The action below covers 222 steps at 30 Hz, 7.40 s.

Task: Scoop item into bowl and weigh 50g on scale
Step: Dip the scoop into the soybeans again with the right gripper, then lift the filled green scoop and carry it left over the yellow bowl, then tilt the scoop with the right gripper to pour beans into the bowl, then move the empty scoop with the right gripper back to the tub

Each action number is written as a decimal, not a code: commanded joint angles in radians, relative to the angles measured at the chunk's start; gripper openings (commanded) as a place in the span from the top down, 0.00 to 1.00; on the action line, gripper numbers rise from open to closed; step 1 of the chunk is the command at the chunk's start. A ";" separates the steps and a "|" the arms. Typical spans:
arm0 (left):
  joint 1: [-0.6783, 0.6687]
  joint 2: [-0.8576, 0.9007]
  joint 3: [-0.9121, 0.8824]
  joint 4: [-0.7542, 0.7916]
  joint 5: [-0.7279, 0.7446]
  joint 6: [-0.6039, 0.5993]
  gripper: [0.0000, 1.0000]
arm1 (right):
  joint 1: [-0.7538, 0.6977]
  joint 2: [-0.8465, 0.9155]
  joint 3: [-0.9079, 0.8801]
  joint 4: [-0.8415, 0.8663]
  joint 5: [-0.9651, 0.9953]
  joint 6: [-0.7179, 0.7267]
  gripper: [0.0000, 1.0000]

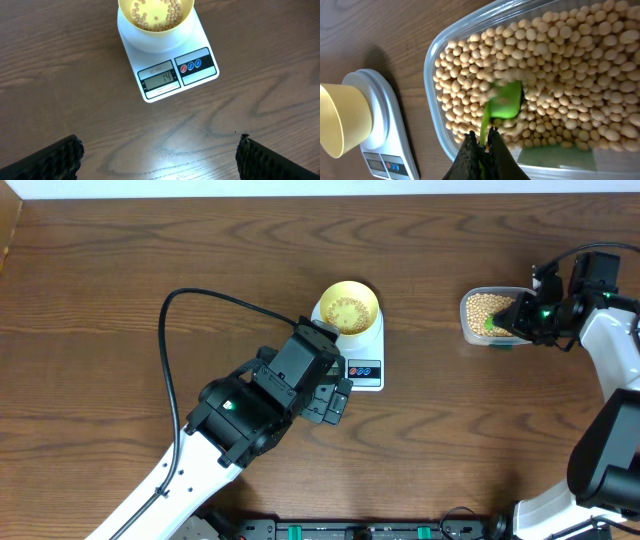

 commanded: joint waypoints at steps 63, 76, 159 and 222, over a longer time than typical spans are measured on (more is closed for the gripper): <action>0.003 0.002 0.011 -0.003 -0.010 0.013 0.00 | -0.163 0.044 -0.010 0.049 -0.921 -0.078 0.99; 0.003 0.002 0.011 -0.003 -0.010 0.013 0.00 | 0.089 0.044 -0.010 0.457 -0.932 0.286 0.99; 0.003 0.002 0.011 -0.003 -0.010 0.013 0.00 | 0.532 0.041 0.210 0.111 -0.028 -0.255 0.99; 0.003 0.002 0.011 -0.003 -0.010 0.013 0.00 | 0.698 -0.127 0.531 -0.271 0.761 -0.275 0.99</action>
